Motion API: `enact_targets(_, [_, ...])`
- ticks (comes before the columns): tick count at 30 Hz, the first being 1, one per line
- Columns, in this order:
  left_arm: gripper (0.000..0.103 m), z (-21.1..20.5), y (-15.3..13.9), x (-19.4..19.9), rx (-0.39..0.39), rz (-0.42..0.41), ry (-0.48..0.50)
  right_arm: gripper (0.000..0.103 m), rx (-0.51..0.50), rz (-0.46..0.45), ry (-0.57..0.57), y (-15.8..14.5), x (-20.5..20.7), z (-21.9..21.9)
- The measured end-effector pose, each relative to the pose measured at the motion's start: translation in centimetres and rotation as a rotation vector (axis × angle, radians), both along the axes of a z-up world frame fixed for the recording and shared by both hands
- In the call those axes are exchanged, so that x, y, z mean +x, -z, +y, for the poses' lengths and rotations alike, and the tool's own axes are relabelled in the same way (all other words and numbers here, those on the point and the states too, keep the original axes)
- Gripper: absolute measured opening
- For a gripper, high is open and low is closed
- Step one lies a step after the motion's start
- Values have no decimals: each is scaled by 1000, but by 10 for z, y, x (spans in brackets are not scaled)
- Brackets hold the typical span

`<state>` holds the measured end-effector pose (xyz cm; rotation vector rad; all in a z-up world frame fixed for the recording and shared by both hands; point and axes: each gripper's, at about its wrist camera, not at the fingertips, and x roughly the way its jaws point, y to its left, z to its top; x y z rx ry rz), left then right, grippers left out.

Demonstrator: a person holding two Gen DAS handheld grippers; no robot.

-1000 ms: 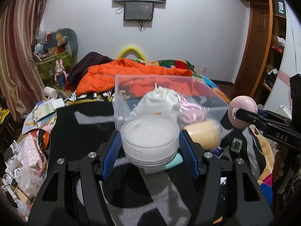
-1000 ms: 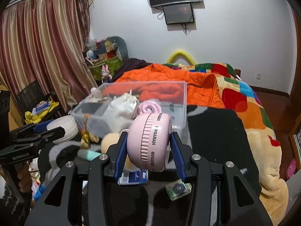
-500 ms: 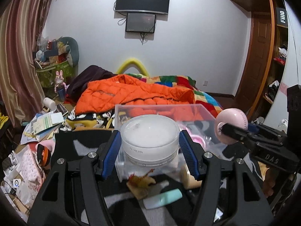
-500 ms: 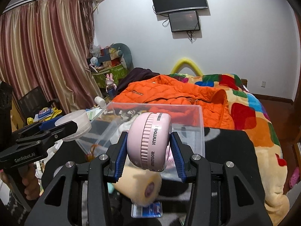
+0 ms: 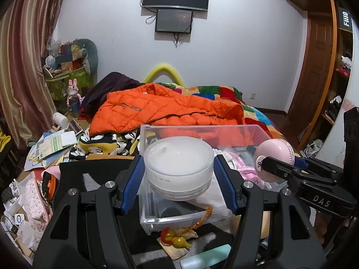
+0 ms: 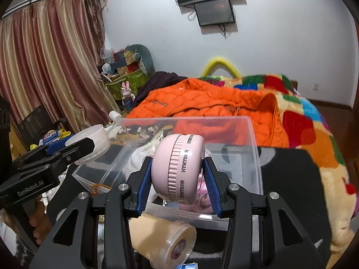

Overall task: Organize objects
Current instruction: 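Lift and carry white container and pink device over the clear box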

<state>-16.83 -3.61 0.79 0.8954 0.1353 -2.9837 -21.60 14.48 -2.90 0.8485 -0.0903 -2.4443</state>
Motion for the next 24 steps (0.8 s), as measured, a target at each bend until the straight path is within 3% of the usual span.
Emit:
enact_targets(5, [63,6,8,-8,-31,-17,-3,41,16,-21,9,10,-5,-5])
enact_targets(16, [63,-1,25,-27,28,-78,-3,41,53,-49,19,22,-15,-13])
enact_targets(24, [63,9,27,-26,-27,-84,-5,42,81,-55,15,22,-14,-17])
